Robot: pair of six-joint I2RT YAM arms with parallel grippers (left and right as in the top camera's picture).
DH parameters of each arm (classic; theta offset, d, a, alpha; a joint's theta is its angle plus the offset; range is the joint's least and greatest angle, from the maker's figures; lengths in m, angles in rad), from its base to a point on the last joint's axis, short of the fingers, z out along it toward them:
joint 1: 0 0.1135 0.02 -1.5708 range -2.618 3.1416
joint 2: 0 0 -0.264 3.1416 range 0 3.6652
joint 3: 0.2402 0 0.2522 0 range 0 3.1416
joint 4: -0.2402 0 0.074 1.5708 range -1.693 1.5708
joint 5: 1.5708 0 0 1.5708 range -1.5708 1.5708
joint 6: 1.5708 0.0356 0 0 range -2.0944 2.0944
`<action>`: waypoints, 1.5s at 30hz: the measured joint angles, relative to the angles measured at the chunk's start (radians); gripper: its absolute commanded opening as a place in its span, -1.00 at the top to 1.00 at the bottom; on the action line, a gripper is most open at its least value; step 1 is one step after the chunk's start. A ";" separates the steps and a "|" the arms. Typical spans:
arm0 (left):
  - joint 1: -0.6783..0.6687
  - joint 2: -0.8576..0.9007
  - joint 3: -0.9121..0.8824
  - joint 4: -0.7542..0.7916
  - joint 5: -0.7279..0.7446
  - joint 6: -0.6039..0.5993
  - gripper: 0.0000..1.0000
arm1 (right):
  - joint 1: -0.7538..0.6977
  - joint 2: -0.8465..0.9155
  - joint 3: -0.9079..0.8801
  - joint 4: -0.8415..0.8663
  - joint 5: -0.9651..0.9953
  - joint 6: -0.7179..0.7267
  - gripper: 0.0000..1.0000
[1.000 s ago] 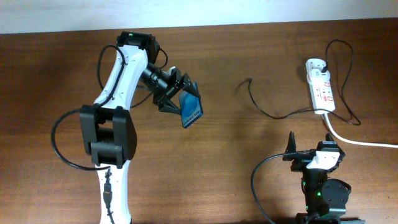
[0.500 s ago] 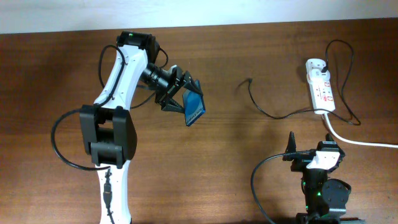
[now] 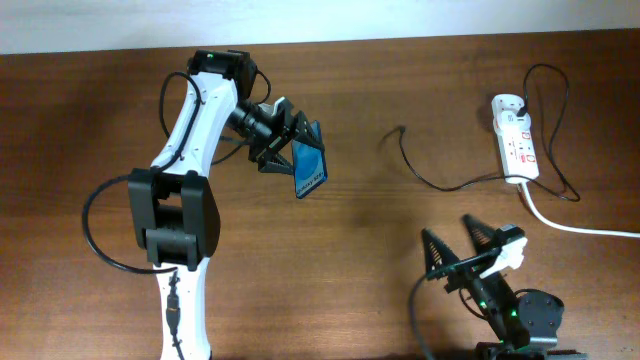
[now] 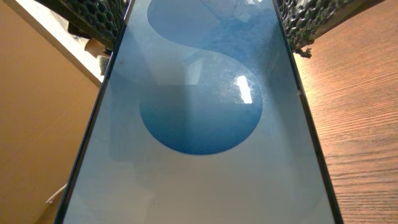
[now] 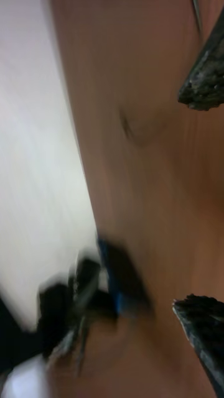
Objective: Plug charger to phone and switch on socket
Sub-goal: 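Move the right gripper to the phone and grasp its edge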
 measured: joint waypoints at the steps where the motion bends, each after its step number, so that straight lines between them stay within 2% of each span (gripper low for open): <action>1: 0.000 0.000 0.000 0.000 -0.002 0.000 -0.38 | 0.000 0.000 0.000 -0.003 -0.063 0.096 -0.97; 3: 0.000 0.000 0.000 0.014 -0.002 0.000 -0.39 | 0.000 0.000 0.000 0.000 -0.119 0.232 -0.97; 4: 0.000 0.000 0.000 0.018 -0.003 0.000 -0.39 | 0.001 0.000 0.000 0.014 -0.081 0.300 -0.97; 6: 0.000 0.000 0.000 0.021 -0.003 0.000 -0.39 | 0.001 0.000 0.000 0.014 -0.010 0.346 -0.97; 9: 0.000 0.000 0.000 0.024 -0.003 0.000 -0.37 | 0.001 0.000 0.000 0.009 0.071 0.338 -1.00; 12: 0.000 0.000 0.000 0.025 -0.006 0.000 -0.38 | 0.001 0.057 0.035 -0.080 0.089 0.311 -0.99; 15: 0.000 0.000 0.000 0.025 -0.006 0.000 -0.38 | 0.002 0.197 0.174 -0.260 0.116 0.261 -0.97; 19: 0.000 0.000 0.001 0.019 -0.006 0.000 -0.38 | 0.016 0.469 0.484 -0.564 0.137 0.190 -0.97; 23: 0.000 0.000 0.001 0.016 -0.006 0.000 -0.36 | 0.132 0.627 0.689 -0.657 0.114 0.172 -0.97; 26: 0.000 0.000 0.001 0.014 -0.006 0.000 -0.36 | 0.324 0.658 0.719 -0.595 0.153 0.198 -0.97; 30: 0.000 0.000 0.001 0.014 -0.006 0.000 -0.36 | 0.640 0.759 0.723 -0.561 0.427 0.292 -0.97; 31: 0.000 0.000 0.001 0.015 -0.006 0.000 -0.36 | 0.676 0.778 0.723 -0.544 0.475 0.307 -0.97; 32: 0.000 0.000 0.001 0.014 -0.007 0.000 -0.35 | 0.785 0.842 0.724 -0.488 0.616 0.323 -0.97; 34: 0.000 0.000 0.001 0.014 -0.006 0.000 -0.35 | 0.876 0.970 0.730 -0.338 0.738 0.340 -0.97; 37: 0.000 0.000 0.001 0.014 -0.006 0.000 -0.35 | 0.937 1.185 0.731 -0.076 0.827 0.347 -0.97; 42: 0.000 0.000 0.001 0.011 -0.009 0.000 -0.36 | 0.945 1.355 0.728 0.205 0.931 0.348 -0.99; 44: 0.000 0.000 0.001 0.008 -0.009 0.000 -0.35 | 0.945 1.417 0.730 0.280 0.967 0.346 -0.81; 45: 0.000 0.000 0.001 0.008 -0.009 0.000 -0.35 | 0.945 1.451 0.729 0.327 0.978 0.346 -0.65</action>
